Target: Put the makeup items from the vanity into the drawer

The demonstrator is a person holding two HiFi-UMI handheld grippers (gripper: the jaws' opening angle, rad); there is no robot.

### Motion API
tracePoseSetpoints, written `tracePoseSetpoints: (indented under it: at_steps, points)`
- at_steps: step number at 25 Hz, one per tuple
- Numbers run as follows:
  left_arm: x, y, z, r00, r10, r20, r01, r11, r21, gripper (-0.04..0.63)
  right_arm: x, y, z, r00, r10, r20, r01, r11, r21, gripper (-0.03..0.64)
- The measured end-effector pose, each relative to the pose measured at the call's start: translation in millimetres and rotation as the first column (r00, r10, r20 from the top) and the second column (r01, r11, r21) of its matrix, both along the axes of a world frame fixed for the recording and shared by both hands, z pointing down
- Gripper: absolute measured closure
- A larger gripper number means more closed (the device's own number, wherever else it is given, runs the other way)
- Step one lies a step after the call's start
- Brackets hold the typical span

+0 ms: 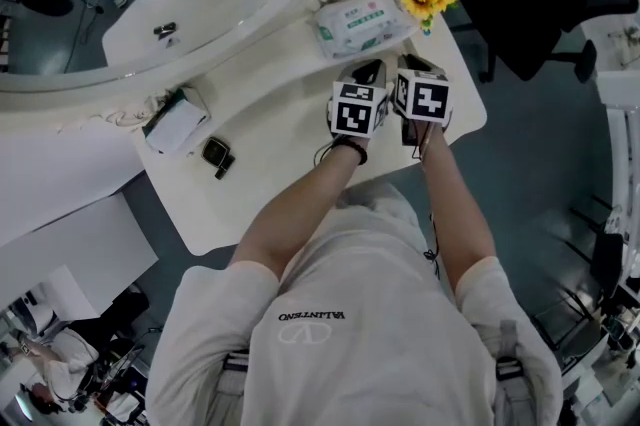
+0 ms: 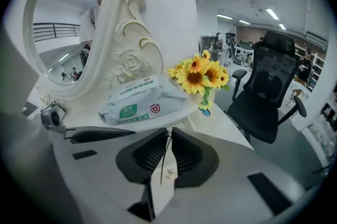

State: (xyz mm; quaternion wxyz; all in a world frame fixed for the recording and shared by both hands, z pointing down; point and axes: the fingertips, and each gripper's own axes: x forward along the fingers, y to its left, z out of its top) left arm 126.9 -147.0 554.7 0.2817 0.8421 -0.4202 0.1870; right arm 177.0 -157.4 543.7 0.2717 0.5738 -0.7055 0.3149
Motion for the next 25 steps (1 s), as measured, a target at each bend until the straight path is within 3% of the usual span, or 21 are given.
tracePoseSetpoints:
  at_steps: [5,25]
  points:
    - [3.1,-10.9,13.2,0.999,0.025,0.023,-0.025,0.999,-0.038,0.595,0.5,-9.4,9.5,0.999,-0.040,-0.012,0.040,0.999,-0.016,0.569]
    - [2.1,-17.3,18.5,0.998,0.024,0.054,-0.022,0.999,-0.033,0.595,-6.8,-17.7,21.1,0.995,-0.098,0.017,0.098,0.995,-0.016,0.569]
